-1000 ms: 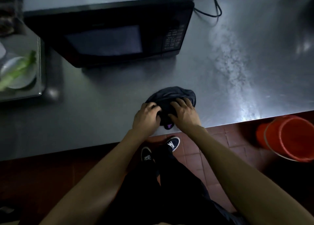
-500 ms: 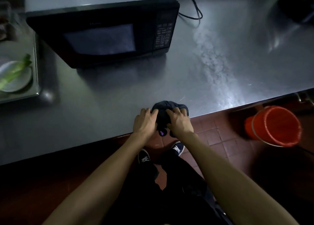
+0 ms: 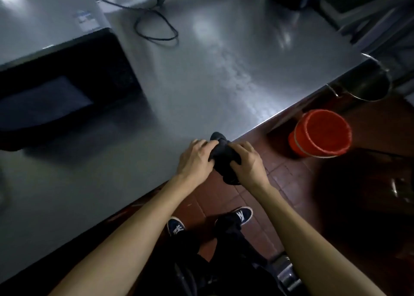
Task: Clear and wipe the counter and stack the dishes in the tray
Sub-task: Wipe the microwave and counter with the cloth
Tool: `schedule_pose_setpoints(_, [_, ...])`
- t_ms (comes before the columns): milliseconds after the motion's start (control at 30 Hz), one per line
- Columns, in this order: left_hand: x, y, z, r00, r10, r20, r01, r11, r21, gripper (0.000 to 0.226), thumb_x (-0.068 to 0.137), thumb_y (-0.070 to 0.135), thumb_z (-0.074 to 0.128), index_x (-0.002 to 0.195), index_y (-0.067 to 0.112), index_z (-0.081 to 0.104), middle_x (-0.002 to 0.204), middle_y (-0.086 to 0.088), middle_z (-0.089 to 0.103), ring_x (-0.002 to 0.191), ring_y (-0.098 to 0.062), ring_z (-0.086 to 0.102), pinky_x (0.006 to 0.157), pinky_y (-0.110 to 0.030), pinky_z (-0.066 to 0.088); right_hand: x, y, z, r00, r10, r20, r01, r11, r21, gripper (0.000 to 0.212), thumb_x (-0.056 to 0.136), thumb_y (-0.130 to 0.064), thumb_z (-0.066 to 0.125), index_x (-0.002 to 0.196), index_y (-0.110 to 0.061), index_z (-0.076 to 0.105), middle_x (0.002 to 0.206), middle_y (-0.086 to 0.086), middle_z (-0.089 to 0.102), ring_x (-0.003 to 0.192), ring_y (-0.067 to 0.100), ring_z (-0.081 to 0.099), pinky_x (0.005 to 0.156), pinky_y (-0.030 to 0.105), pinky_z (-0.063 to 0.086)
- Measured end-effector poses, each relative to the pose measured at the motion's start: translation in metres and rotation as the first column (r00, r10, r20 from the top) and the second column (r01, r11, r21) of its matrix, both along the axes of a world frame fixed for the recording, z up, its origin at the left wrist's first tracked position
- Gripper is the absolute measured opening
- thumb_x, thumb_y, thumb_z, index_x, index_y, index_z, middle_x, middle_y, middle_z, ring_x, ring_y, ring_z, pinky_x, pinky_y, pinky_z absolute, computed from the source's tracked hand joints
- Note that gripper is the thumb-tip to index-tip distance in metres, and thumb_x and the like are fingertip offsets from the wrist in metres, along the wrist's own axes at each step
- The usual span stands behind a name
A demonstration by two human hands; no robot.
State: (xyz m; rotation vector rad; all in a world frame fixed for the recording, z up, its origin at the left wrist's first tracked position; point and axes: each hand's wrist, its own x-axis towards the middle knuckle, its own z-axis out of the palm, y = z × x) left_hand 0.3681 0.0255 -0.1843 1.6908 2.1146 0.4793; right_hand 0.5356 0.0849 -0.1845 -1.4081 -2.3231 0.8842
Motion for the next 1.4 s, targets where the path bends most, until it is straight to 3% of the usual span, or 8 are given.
schedule_pose_setpoints(133, [0.063,0.059,0.014,0.989,-0.138,-0.053,0.140,0.989,0.043,0.051,0.079,0.014,0.067,0.129,0.018,0.060,0.107,-0.003,0.062,0.104,-0.027,0.052,0.070,-0.042,0.051,0.071,0.041,0.010,0.993,-0.112,-0.040,0.113,0.993,0.034,0.052,0.072,0.004,0.064,0.121,-0.011,0.067,0.113,0.007,0.062,0.102,0.026,0.059,0.085,0.028,0.046])
schedule_pose_setpoints(300, [0.130,0.121,0.028,0.962,-0.256,-0.094,0.263,0.963,0.066,0.053,0.080,0.017,0.067,0.133,0.019,0.059,0.112,0.000,0.063,0.111,-0.025,0.052,0.079,-0.041,0.053,0.145,0.084,0.020,0.975,-0.200,-0.092,0.206,0.977,0.054,0.053,0.072,0.003,0.065,0.123,-0.012,0.066,0.118,0.004,0.061,0.105,0.025,0.058,0.089,0.039,0.051])
schedule_pose_setpoints(433, [0.178,0.162,0.036,0.941,-0.320,-0.113,0.331,0.939,0.094,0.053,0.079,0.013,0.067,0.132,0.016,0.060,0.111,-0.002,0.063,0.108,-0.027,0.053,0.080,-0.042,0.054,0.192,0.114,0.028,0.956,-0.279,-0.094,0.286,0.955,0.080,0.052,0.075,0.002,0.065,0.126,-0.010,0.064,0.120,0.005,0.061,0.108,0.025,0.058,0.091,0.032,0.049])
schedule_pose_setpoints(633, [0.228,0.209,0.045,0.919,-0.378,-0.111,0.391,0.911,0.131,0.054,0.082,0.012,0.065,0.135,0.015,0.058,0.113,-0.003,0.062,0.107,-0.025,0.050,0.088,-0.035,0.043,0.242,0.149,0.039,0.944,-0.322,-0.079,0.330,0.931,0.157,0.051,0.078,0.002,0.066,0.128,-0.008,0.063,0.123,0.008,0.061,0.112,0.026,0.057,0.093,0.034,0.048])
schedule_pose_setpoints(800, [0.241,0.242,0.046,0.920,-0.384,-0.073,0.390,0.913,0.120,0.055,0.081,0.011,0.065,0.135,0.015,0.058,0.113,-0.003,0.062,0.108,-0.025,0.051,0.088,-0.037,0.045,0.255,0.181,0.038,0.942,-0.328,-0.070,0.336,0.922,0.194,0.049,0.080,0.003,0.066,0.128,-0.006,0.063,0.124,0.010,0.061,0.111,0.028,0.057,0.092,0.036,0.050])
schedule_pose_setpoints(933, [0.239,0.271,0.039,0.928,-0.372,-0.022,0.373,0.925,0.068,0.055,0.085,0.014,0.063,0.138,0.019,0.055,0.116,0.001,0.061,0.113,-0.021,0.048,0.085,-0.041,0.051,0.253,0.209,0.031,0.944,-0.325,-0.051,0.328,0.926,0.185,0.049,0.080,0.005,0.067,0.127,-0.005,0.063,0.125,0.011,0.061,0.112,0.028,0.057,0.092,0.029,0.044])
schedule_pose_setpoints(1067, [0.233,0.312,0.027,0.937,-0.348,0.029,0.346,0.936,0.065,0.055,0.085,0.014,0.064,0.138,0.020,0.056,0.118,0.002,0.061,0.114,-0.022,0.048,0.084,-0.040,0.051,0.246,0.252,0.027,0.954,-0.299,-0.001,0.293,0.937,0.190,0.048,0.081,0.005,0.068,0.128,-0.006,0.063,0.124,0.012,0.061,0.112,0.028,0.057,0.093,0.036,0.051])
schedule_pose_setpoints(1400, [0.207,0.427,0.014,0.954,-0.279,0.111,0.274,0.960,0.061,0.054,0.083,0.015,0.066,0.136,0.021,0.057,0.115,-0.001,0.062,0.110,-0.027,0.050,0.079,-0.040,0.049,0.221,0.379,0.029,0.962,-0.232,0.141,0.208,0.964,0.162,0.053,0.079,0.003,0.062,0.131,-0.011,0.061,0.121,0.009,0.060,0.109,0.028,0.055,0.091,0.043,0.052])
